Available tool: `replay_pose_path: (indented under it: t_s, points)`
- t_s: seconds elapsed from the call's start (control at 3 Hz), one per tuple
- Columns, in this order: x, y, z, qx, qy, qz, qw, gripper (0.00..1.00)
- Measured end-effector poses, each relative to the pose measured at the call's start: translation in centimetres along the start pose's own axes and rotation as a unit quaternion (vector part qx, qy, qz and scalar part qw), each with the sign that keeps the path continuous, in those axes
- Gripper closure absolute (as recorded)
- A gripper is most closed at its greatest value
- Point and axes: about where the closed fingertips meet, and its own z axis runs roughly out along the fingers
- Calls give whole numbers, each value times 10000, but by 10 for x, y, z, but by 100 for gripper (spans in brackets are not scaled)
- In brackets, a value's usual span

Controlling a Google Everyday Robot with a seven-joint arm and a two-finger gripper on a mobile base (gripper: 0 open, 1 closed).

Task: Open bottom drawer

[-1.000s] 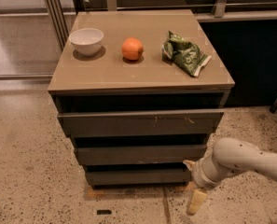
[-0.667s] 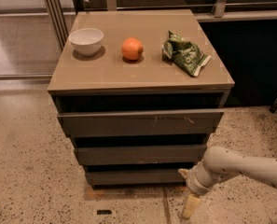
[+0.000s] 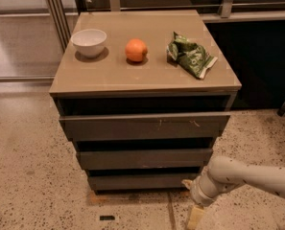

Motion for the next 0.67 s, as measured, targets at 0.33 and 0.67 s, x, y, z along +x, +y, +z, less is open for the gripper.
replay_pose_path:
  t_s: [0.33,0.67]
  points:
    - [17,-7,21,222,-27,-157,9996,0]
    - [32,-24,57,502,-296,-458,9973,0]
